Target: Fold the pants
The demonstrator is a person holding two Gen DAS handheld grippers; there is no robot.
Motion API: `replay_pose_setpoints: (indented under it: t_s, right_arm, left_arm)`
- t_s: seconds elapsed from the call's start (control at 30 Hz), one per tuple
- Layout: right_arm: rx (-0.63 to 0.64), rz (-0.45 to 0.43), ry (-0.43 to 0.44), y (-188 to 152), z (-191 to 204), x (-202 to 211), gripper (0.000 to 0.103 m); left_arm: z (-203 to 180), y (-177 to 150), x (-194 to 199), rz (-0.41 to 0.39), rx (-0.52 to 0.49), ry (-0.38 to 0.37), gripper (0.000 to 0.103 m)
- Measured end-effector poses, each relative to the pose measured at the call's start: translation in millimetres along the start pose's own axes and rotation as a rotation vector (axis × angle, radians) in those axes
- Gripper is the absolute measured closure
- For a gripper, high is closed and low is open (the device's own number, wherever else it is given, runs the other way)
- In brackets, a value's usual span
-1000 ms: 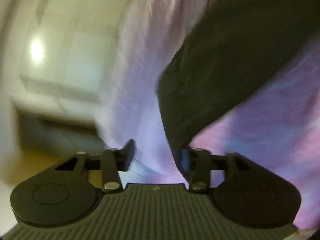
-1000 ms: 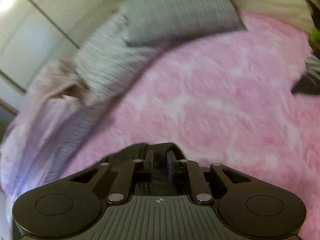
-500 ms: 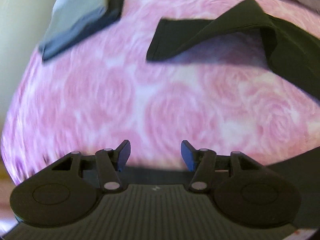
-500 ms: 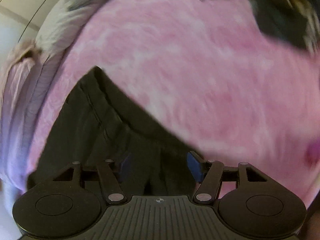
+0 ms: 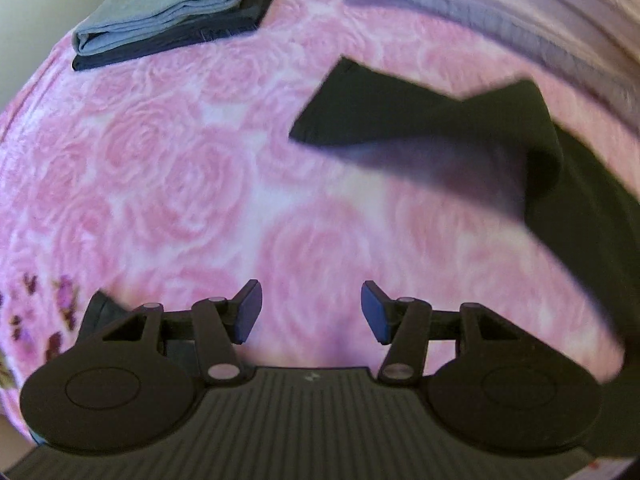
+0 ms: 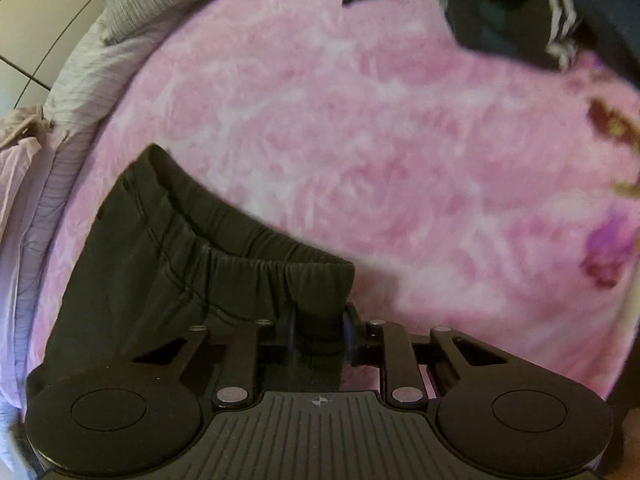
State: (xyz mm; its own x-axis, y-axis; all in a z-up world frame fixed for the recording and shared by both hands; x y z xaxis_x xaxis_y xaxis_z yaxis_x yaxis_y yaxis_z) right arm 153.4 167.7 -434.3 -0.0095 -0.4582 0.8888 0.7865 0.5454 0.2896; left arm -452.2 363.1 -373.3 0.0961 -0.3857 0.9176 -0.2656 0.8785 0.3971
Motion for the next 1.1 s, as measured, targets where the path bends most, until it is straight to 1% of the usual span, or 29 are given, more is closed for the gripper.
replay_pose_setpoints:
  t_s: [0.03, 0.1, 0.13, 0.2, 0.23, 0.27, 0.33, 0.37, 0.4, 0.43, 0.47, 0.5, 0.57, 0.6, 0.63, 0.67, 0.7, 0.73, 0.77, 0.8, 0.83, 0.87, 0.9, 0.93, 0.97, 1.0, 1.03, 1.07, 1.1]
  right_arm:
    - [0.004, -0.007, -0.019, -0.4, 1.4, -0.6, 0.085]
    - [-0.011, -0.010, -0.077, -2.7, -0.9, -3.1, 0.085]
    - [-0.030, -0.012, -0.098, -4.3, -3.3, -4.2, 0.084]
    - [-0.034, -0.010, -0.115, -7.9, -2.8, -4.2, 0.082]
    - [-0.022, 0.010, -0.121, -8.9, -0.1, -6.9, 0.078]
    - [-0.023, 0.027, -0.127, -7.8, -0.2, -7.1, 0.077]
    - [-0.053, 0.032, -0.138, -5.1, 0.3, -2.4, 0.075]
    - [-0.070, 0.026, -0.137, -4.1, 1.3, 1.3, 0.075]
    - [-0.078, 0.020, -0.147, -3.6, 1.9, 2.5, 0.074]
    - [-0.083, 0.017, -0.163, -3.5, 2.6, 5.7, 0.074]
    - [-0.086, 0.014, -0.166, -3.1, 3.7, 8.2, 0.074]
    - [-0.093, 0.006, -0.165, -3.7, 4.8, 11.3, 0.074]
    - [-0.106, -0.009, -0.164, -4.8, 7.3, 16.7, 0.074]
    - [-0.112, -0.011, -0.160, -5.5, 9.1, 18.3, 0.074]
    - [-0.115, -0.013, -0.158, -7.1, 11.0, 20.1, 0.074]
    - [-0.117, -0.018, -0.156, -8.6, 13.3, 21.9, 0.074]
    - [-0.118, -0.021, -0.151, -9.5, 15.4, 22.6, 0.074]
    - [-0.117, -0.021, -0.145, -11.1, 17.4, 22.9, 0.074]
    - [-0.115, -0.019, -0.144, -12.8, 19.4, 22.4, 0.074]
    - [-0.113, -0.013, -0.145, -15.1, 20.8, 21.2, 0.074]
    - [-0.114, -0.005, -0.143, -18.0, 22.2, 19.8, 0.074]
    - [-0.114, 0.004, -0.135, -20.8, 23.5, 18.0, 0.074]
    - [-0.113, 0.015, -0.127, -23.8, 24.7, 16.3, 0.074]
    - [-0.111, 0.025, -0.125, -26.9, 25.6, 15.3, 0.074]
    - [-0.109, 0.033, -0.124, -29.6, 26.0, 15.2, 0.074]
    - [-0.106, 0.040, -0.120, -32.0, 26.2, 16.1, 0.074]
    - [-0.100, 0.044, -0.112, -33.7, 26.1, 18.1, 0.074]
    - [-0.092, 0.042, -0.103, -35.1, 25.5, 21.2, 0.073]
    - [-0.086, 0.034, -0.102, -36.4, 23.7, 25.2, 0.073]
  left_arm:
    - [1.0, 8.6, -5.1, -0.007, 0.032, -0.019, 0.052]
    - [5.0, 31.9, -17.9, -0.022, 0.126, -0.062, 0.050]
    - [7.2, 41.6, -24.7, -0.026, 0.164, -0.080, 0.046]
    - [12.5, 63.7, -43.9, -0.032, 0.257, -0.113, 0.043]
    - [14.8, 73.1, -55.5, -0.028, 0.309, -0.130, 0.040]
    - [16.6, 81.1, -69.2, -0.018, 0.370, -0.158, 0.039]
    - [18.8, 90.4, -96.2, 0.014, 0.472, -0.192, 0.039]
    - [19.1, 93.8, -111.3, 0.029, 0.519, -0.199, 0.040]
    - [19.0, 96.8, -121.0, 0.032, 0.541, -0.188, 0.040]
    - [18.1, 104.1, -125.8, 0.003, 0.546, -0.168, 0.047]
    - [16.7, 111.7, -124.8, -0.033, 0.531, -0.146, 0.059]
    - [15.6, 120.5, -122.6, -0.070, 0.492, -0.126, 0.093]
    - [11.4, 146.1, -105.3, -0.168, 0.387, -0.156, 0.092]
    - [9.4, 159.2, -89.7, -0.244, 0.329, -0.167, 0.092]
    - [6.5, 172.8, -71.8, -0.324, 0.257, -0.170, 0.092]
    - [5.3, 186.5, -53.1, -0.405, 0.184, -0.154, 0.092]
    - [6.1, 196.3, -39.9, -0.461, 0.132, -0.154, 0.090]
    - [6.4, 205.8, -29.9, -0.504, 0.048, -0.161, 0.088]
    - [4.5, 209.1, -26.9, -0.532, -0.038, -0.141, 0.088]
    - [2.8, 208.8, -29.3, -0.558, -0.135, -0.086, 0.083]
    - [3.5, 206.3, -37.8, -0.548, -0.189, -0.023, 0.075]
    - [9.2, 203.5, -53.6, -0.497, -0.216, 0.071, 0.071]
    - [19.3, 200.1, -69.8, -0.429, -0.223, 0.155, 0.060]
    - [36.1, 194.4, -85.2, -0.361, -0.203, 0.223, 0.060]
    - [53.5, 188.4, -91.6, -0.325, -0.160, 0.258, 0.060]
    - [70.2, 181.8, -92.7, -0.302, -0.101, 0.268, 0.061]
    - [89.2, 172.2, -90.1, -0.279, -0.029, 0.255, 0.061]
    - [108.7, 158.8, -85.4, -0.243, 0.048, 0.224, 0.061]
    - [124.8, 144.4, -79.7, -0.212, 0.103, 0.198, 0.061]
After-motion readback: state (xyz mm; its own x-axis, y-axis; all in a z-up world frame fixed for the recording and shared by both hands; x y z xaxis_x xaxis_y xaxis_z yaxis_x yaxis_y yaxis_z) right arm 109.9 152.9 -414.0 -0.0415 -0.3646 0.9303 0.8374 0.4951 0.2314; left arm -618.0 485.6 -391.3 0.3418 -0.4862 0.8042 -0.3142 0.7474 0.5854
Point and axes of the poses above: each gripper's, at about its wrist camera, not at the fingertips, and x roughly against the way its jaws point, z to its left, y to its top, the point moved 6 cm from there along -x, roughly the way its jaws point, and after that the axes turned 4 degrees about x, right-handed, at the moved point
